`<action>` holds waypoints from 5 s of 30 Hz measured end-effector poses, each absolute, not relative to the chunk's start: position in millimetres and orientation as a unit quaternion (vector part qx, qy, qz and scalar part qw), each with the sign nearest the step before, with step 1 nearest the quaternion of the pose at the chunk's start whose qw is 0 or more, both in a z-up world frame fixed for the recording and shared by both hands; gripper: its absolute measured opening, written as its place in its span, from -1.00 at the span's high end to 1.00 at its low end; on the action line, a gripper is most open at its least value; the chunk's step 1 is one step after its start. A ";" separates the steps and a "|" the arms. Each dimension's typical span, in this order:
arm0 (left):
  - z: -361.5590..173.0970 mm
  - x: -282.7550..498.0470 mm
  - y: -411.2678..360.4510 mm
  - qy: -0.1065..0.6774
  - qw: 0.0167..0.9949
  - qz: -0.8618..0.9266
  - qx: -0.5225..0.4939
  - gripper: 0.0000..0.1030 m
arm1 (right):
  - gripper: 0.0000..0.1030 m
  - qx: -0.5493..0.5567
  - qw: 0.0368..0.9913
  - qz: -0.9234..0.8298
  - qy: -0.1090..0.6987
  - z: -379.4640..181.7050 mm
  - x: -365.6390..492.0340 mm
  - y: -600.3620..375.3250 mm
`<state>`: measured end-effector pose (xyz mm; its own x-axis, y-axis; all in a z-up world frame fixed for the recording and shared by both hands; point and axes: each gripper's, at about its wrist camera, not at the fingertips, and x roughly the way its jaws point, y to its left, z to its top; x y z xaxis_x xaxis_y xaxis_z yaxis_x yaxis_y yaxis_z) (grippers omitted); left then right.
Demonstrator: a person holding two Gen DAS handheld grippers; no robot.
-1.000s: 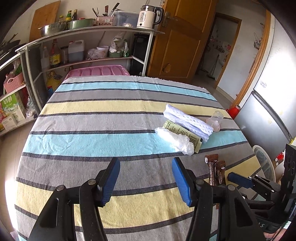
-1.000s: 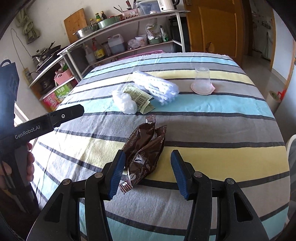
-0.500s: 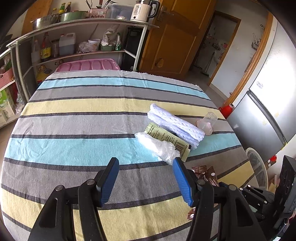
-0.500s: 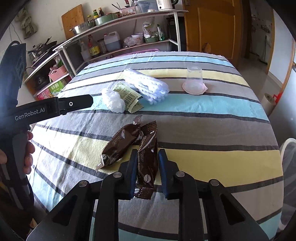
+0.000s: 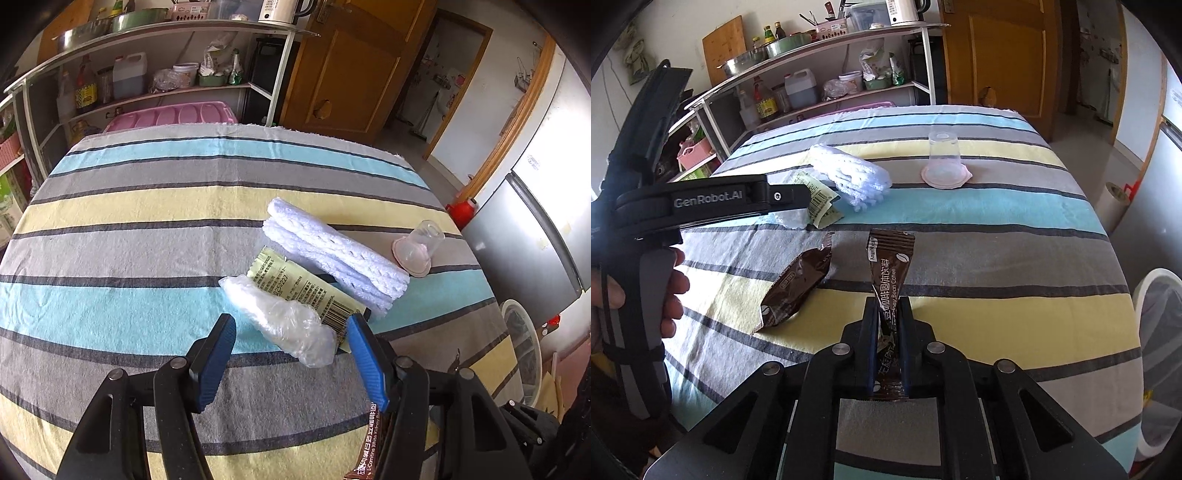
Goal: Collect trash
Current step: 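Grasp the clear plastic bag with the left gripper while the right holds the brown wrapper, then carry the plastic bag and brown wrapper to the wastebasket and open both grippers, then return to the table and grasp the brown chocolate bar with the left gripper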
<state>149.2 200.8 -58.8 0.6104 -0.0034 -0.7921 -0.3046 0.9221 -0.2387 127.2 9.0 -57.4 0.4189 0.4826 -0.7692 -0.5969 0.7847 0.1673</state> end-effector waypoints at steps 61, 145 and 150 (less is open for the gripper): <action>2.3 110.3 120.0 0.382 0.922 0.013 -0.058 0.44 | 0.82 -0.013 0.876 0.286 0.388 -23.3 120.1 -53.7; -20.9 140.1 34.9 0.405 0.914 -0.004 -0.004 0.06 | 0.14 0.063 0.908 0.108 0.400 -27.4 142.1 -214.3; -28.2 121.7 90.9 0.412 0.909 0.061 -0.028 0.04 | 0.13 0.048 0.903 0.146 0.402 -28.7 142.8 -175.7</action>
<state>121.7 90.9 -28.2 0.6530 0.0872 -0.7523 -0.1337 0.9910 -0.0012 142.8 -175.7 -28.7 0.6348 0.3021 -0.7111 -0.2247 0.9528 0.2041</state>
